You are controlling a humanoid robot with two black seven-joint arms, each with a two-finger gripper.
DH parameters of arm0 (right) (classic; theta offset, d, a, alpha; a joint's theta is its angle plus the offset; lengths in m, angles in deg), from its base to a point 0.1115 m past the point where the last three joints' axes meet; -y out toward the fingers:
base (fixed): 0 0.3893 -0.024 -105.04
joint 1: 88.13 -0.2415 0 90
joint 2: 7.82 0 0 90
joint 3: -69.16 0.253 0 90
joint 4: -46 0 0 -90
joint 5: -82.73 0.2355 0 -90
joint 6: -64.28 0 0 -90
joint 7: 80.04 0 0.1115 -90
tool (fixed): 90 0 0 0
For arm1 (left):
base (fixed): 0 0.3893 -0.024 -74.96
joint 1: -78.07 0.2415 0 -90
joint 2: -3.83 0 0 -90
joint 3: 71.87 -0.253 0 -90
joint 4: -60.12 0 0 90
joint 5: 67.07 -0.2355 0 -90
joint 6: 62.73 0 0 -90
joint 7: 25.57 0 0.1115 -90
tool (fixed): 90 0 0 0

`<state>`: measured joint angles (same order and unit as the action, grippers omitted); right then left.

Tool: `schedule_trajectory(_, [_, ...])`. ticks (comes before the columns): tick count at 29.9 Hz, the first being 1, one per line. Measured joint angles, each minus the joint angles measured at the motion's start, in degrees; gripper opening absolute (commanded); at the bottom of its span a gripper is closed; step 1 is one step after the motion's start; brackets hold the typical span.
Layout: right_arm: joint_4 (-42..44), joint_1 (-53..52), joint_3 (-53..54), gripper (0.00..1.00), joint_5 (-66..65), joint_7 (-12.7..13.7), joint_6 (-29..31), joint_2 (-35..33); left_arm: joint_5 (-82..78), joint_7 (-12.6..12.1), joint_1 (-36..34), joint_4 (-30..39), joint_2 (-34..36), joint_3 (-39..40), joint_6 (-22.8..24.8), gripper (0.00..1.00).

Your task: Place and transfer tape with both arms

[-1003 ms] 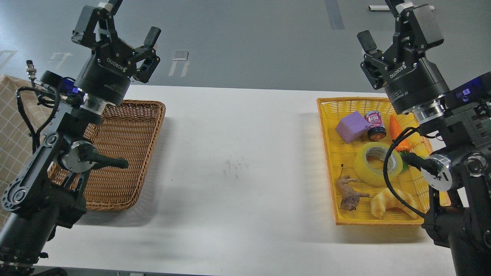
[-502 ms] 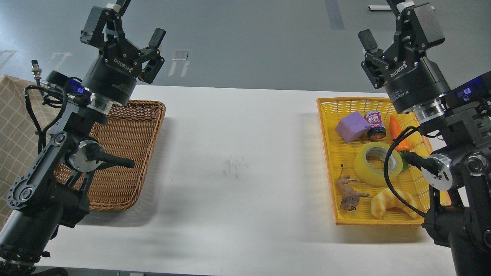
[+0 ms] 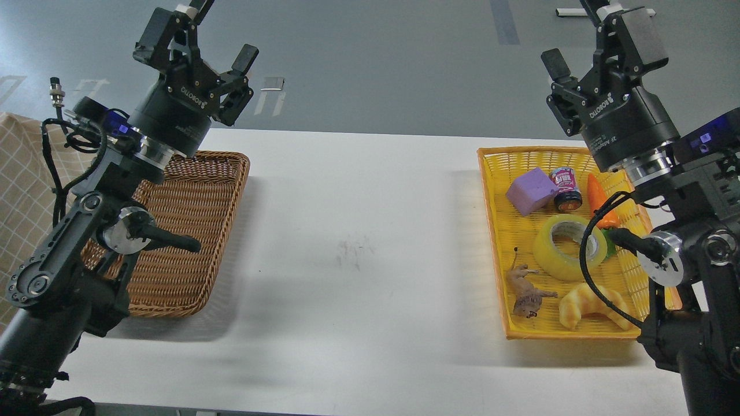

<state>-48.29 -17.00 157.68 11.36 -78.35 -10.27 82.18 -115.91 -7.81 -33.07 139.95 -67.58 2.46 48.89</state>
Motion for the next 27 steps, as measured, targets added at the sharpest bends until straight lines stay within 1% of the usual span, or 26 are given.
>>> schedule_trajectory(3, [0.06, 0.06, -0.02, 1.00, 0.28, -0.55, 0.34, 0.00, 0.02, 0.28, 0.08, -0.04, -0.07, 0.24, 4.74, 0.98])
schedule_trajectory(6, [0.22, 0.07, -0.16, 1.00, 0.85, -1.28, 1.65, 0.00, 0.35, 0.12, -0.71, -1.15, -0.28, 0.85, 6.13, 0.98])
schedule_trajectory(12, [0.35, 0.23, -0.26, 1.00, 1.06, -2.48, 4.13, 0.00, 0.32, -0.08, -1.37, -3.85, -0.77, 0.60, 6.37, 0.98])
schedule_trajectory(16, [1.39, 0.22, -0.28, 1.00, 1.06, -2.63, 5.71, 0.00, 0.28, -0.10, -1.24, -4.13, -0.87, 0.33, 6.38, 0.98])
schedule_trajectory(21, [2.17, -0.05, -0.28, 1.00, 1.33, -2.65, 6.27, 0.00, 0.21, -0.20, -1.13, -4.23, -0.76, 0.18, 6.38, 0.98])
schedule_trajectory(27, [2.55, 0.27, -0.30, 1.00, 1.47, -2.74, 8.70, 0.00, 0.03, -0.26, -0.96, -4.24, -0.10, -0.01, 6.38, 0.98])
